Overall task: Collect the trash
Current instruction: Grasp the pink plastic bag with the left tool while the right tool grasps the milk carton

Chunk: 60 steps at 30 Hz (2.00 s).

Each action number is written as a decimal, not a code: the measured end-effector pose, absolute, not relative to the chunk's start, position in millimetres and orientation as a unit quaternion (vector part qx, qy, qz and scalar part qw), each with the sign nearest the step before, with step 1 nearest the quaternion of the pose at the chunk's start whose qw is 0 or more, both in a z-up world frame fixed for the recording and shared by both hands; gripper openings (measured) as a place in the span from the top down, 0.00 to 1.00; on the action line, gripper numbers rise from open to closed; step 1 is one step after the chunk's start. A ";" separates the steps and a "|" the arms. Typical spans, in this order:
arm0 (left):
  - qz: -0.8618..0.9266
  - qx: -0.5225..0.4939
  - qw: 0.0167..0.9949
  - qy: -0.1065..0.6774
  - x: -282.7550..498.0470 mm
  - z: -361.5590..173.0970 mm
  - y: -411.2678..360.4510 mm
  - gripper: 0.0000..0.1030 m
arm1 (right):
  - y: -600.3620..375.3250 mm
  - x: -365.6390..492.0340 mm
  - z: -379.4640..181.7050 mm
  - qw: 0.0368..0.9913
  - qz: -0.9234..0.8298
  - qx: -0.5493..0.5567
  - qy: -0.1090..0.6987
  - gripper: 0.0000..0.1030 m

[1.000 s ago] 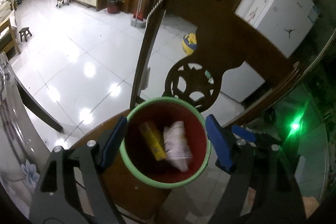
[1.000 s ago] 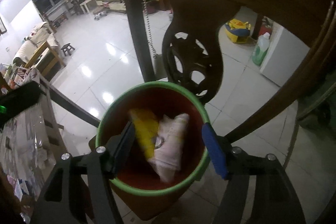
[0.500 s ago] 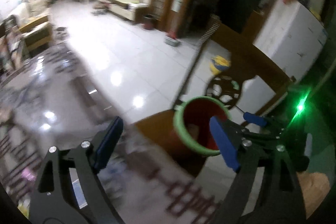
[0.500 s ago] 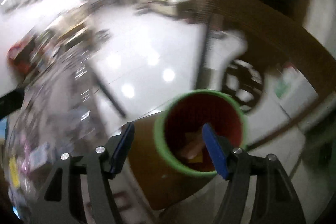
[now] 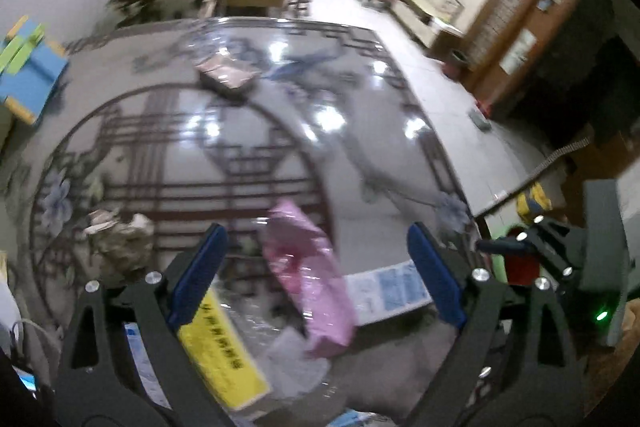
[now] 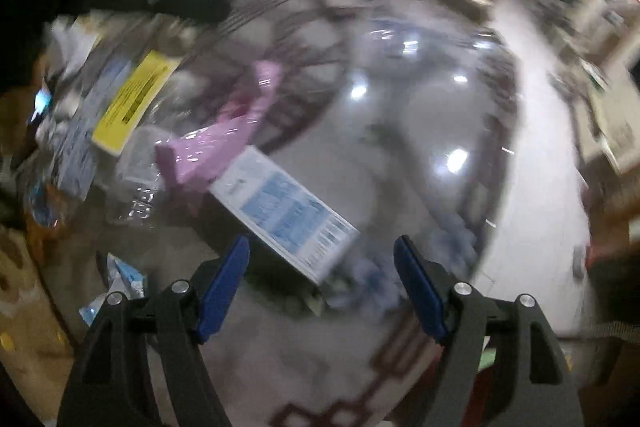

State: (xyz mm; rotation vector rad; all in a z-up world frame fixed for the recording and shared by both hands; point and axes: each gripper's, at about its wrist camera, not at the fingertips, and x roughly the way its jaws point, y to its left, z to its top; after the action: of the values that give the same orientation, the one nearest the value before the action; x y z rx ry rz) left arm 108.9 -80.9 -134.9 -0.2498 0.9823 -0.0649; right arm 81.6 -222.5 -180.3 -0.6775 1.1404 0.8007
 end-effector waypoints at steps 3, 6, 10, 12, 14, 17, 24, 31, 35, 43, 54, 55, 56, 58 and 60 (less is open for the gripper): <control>-0.004 -0.140 0.869 0.474 114.9 -140.9 -62.3 0.12 | -197.4 85.3 -202.7 0.650 0.399 -0.361 0.537 0.29; 0.009 -0.158 0.864 0.478 117.6 -150.4 -49.6 0.11 | -186.0 90.2 -220.0 0.603 0.410 -0.405 0.552 0.29; 0.024 -0.164 0.857 0.489 120.6 -165.5 -44.0 0.11 | -180.6 95.5 -242.8 0.577 0.401 -0.444 0.556 0.37; 0.029 -0.164 0.852 0.496 124.4 -172.9 -41.9 0.11 | -182.7 93.9 -244.9 0.578 0.405 -0.445 0.552 0.39; 0.032 -0.163 0.849 0.501 127.1 -178.9 -42.0 0.11 | -192.0 95.8 -242.5 0.588 0.402 -0.434 0.551 0.42; 0.032 -0.160 0.844 0.511 131.4 -186.3 -45.1 0.11 | -217.4 103.5 -232.6 0.627 0.403 -0.359 0.562 0.45; 0.017 -0.147 0.826 0.544 142.3 -208.8 -62.6 0.11 | -302.7 115.7 -194.3 0.741 0.349 -0.110 0.564 0.46; 0.018 -0.142 0.802 0.580 155.6 -242.1 -81.3 0.11 | -354.4 79.7 -152.8 0.833 0.244 0.036 0.496 0.46; 0.026 -0.139 0.798 0.586 160.7 -256.1 -88.0 0.14 | -354.0 55.4 -141.4 0.849 0.222 0.078 0.473 0.46; -0.021 -0.160 0.812 0.561 146.5 -241.8 -92.5 0.71 | -333.3 34.7 -118.8 0.871 0.189 0.128 0.436 0.46; -0.085 -0.073 0.901 0.420 108.9 -117.5 -125.5 0.72 | -330.6 -0.2 -55.9 0.930 0.136 0.110 0.322 0.46; -0.090 -0.064 0.907 0.406 104.4 -105.7 -129.4 0.72 | -331.7 -2.6 -52.9 0.933 0.132 0.111 0.315 0.46; -0.095 -0.058 0.912 0.396 101.0 -97.1 -132.4 0.72 | -333.1 -5.6 -48.6 0.937 0.127 0.111 0.306 0.46; -0.102 -0.048 0.919 0.378 94.3 -81.4 -139.1 0.72 | -334.6 -10.6 -42.4 0.942 0.116 0.109 0.295 0.46; -0.107 -0.040 0.926 0.359 87.3 -69.5 -145.2 0.72 | -336.1 -15.2 -38.7 0.947 0.106 0.105 0.286 0.46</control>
State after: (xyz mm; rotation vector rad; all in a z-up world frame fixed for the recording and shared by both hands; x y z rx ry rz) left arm 87.3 -145.2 -69.5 -0.0821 0.7371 -0.2203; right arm -15.2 -336.1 -38.7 0.2132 0.5817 0.2151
